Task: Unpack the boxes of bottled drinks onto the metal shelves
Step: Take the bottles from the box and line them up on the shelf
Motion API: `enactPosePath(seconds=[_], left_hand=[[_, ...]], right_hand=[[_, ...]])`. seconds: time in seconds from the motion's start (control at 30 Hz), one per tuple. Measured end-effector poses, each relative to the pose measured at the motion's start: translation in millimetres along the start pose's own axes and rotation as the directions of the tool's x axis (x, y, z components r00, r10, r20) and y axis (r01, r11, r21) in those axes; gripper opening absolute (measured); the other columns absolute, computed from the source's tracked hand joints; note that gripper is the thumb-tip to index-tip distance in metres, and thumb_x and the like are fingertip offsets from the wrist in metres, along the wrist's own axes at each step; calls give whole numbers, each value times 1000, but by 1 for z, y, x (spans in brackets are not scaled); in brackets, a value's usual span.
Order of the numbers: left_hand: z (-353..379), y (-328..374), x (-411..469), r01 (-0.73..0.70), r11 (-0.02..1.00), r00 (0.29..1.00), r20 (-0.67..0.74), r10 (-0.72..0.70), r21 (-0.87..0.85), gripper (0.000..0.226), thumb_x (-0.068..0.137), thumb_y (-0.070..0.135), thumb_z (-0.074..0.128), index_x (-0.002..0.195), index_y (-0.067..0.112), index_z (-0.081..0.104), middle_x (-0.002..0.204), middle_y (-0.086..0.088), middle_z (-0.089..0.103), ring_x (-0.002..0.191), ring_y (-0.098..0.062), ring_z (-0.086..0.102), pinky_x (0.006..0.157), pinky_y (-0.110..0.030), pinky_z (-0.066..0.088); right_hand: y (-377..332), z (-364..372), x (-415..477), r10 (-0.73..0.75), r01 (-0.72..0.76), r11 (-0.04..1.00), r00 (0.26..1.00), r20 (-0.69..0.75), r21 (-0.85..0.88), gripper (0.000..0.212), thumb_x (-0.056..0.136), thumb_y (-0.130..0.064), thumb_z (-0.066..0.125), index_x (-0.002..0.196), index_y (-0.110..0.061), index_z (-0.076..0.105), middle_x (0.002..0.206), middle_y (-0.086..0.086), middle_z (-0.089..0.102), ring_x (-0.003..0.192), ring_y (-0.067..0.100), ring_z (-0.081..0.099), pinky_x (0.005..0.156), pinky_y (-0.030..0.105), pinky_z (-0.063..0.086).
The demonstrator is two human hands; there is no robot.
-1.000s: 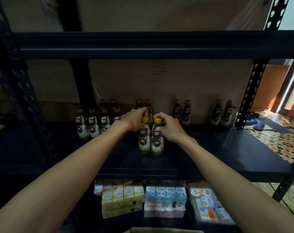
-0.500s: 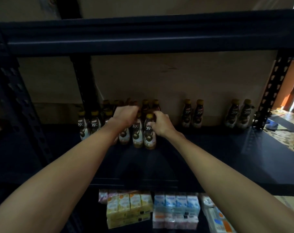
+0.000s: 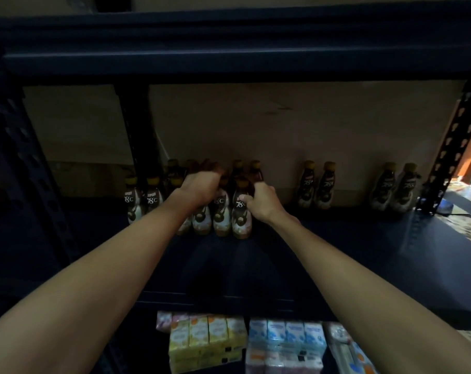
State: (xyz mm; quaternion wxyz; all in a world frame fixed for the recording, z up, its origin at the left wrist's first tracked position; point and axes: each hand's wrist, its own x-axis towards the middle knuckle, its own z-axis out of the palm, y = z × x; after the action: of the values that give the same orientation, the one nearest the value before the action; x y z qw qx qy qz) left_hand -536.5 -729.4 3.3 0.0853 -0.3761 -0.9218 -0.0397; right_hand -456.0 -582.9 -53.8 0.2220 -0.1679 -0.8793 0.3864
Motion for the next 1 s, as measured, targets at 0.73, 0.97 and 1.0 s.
enactPosePath(seconds=[0.73, 0.97, 1.0], left_hand=[[94, 67, -147, -30, 995, 952, -306, -1, -97, 51, 104, 40, 38, 151, 21, 34, 157, -1, 36, 148, -19, 25, 116, -41, 27], [183, 115, -219, -145, 970, 929, -363, 65, -197, 52, 105, 36, 26, 153, 19, 36, 163, -3, 24, 153, -17, 12, 121, -44, 22], [196, 120, -231, -140, 966, 935, -349, 56, -219, 51, 106, 36, 25, 154, 20, 33, 164, -2, 21, 153, -15, 8, 121, -41, 18]], right_hand=[[63, -4, -162, -94, 105, 969, 994, 57, -223, 74, 103, -58, 38, 157, -45, -11, 169, 0, -13, 154, 18, -17, 123, 43, -5], [116, 26, -252, -259, 207, 864, 965, -53, -459, 66, 103, -53, 31, 160, -37, 4, 169, 1, -5, 155, 19, -13, 125, 47, -5], [125, 33, -266, -263, 215, 871, 964, -49, -441, 64, 103, -53, 29, 160, -37, 5, 169, 0, -6, 155, 17, -13, 124, 44, -9]])
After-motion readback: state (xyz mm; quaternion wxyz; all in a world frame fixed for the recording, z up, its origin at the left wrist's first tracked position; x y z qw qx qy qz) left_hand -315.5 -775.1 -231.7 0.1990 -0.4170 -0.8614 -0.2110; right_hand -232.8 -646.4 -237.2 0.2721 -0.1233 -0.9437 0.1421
